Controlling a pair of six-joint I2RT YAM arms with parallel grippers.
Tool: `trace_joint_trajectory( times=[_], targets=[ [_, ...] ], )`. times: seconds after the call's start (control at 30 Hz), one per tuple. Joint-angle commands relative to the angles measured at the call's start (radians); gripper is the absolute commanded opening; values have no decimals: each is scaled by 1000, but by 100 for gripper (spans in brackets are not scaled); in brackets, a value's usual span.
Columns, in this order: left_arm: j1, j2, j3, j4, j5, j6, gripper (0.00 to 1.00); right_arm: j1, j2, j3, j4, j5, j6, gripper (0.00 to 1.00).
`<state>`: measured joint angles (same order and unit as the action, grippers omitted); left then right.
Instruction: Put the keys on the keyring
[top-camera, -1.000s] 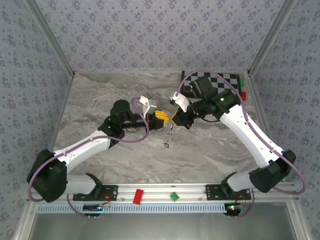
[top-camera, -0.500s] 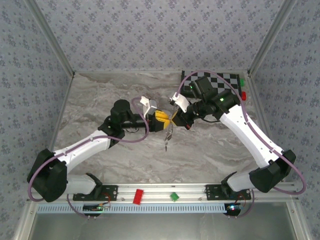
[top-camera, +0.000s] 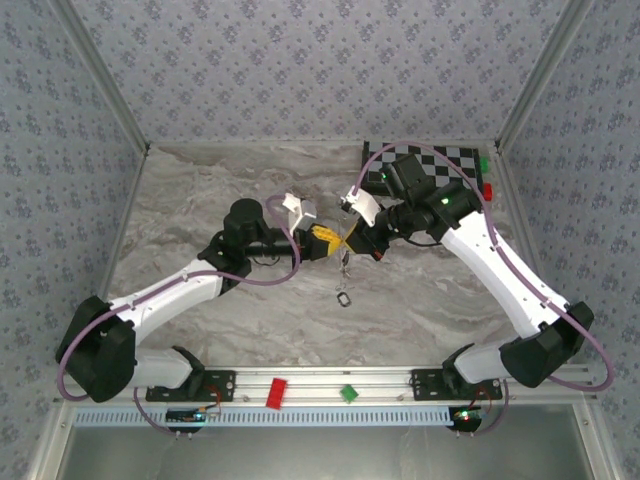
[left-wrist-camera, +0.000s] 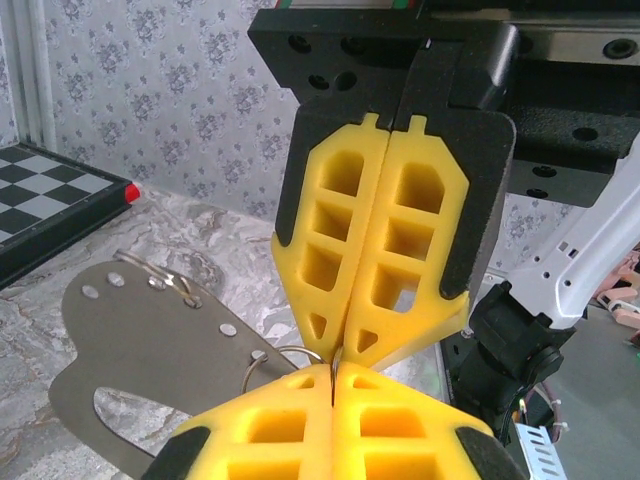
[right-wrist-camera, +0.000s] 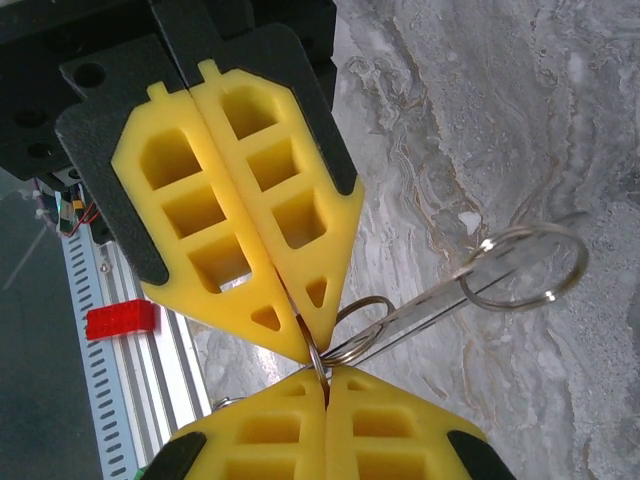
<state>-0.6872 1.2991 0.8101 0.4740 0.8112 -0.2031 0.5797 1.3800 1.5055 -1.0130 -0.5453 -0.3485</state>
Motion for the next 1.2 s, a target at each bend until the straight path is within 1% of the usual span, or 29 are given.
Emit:
trace_joint_trajectory(
  times=[0.0,0.03,0.07,0.1,0.17,0.27,0.33,0.5,0.6,0.7,0.83,0.93,1.03,1.17],
  targets=[
    [-5,-12,7,69,-8,-14,0,4,-33,-10,20,-22,13,0],
    [-6,-12,4,76,-10,-18,0,2,-38,-15,28,-15,21,6],
    [-6,-13,2,82,-13,-21,0,0,-46,-21,37,-13,25,19],
    [-5,-15,-2,87,-15,-22,0,-5,-55,-30,46,-15,34,22],
    [-6,-18,-7,105,-21,-31,0,-25,-89,-63,89,-34,62,23],
    [-5,-27,-23,150,-42,-54,0,-58,-165,-144,189,-60,116,26],
    [-7,-33,-33,179,-56,-68,0,-79,-233,-227,301,-69,183,25],
    [-11,-35,-56,281,-93,-122,0,-105,-404,-496,696,-70,363,25],
    [-18,-34,-69,331,-111,-142,0,-119,-443,-581,835,-99,458,24],
    [-26,-30,-82,376,-127,-159,0,-136,-435,-613,924,-147,537,24],
    [-34,-28,-86,404,-138,-167,0,-139,-402,-617,967,-187,580,24],
    [-39,-31,-85,400,-144,-165,0,-138,-383,-614,970,-215,585,12],
    [-41,-34,-86,399,-151,-162,0,-135,-369,-613,973,-244,590,12],
    [-42,-38,-85,405,-156,-165,0,-130,-357,-613,929,-242,568,12]
  ],
)
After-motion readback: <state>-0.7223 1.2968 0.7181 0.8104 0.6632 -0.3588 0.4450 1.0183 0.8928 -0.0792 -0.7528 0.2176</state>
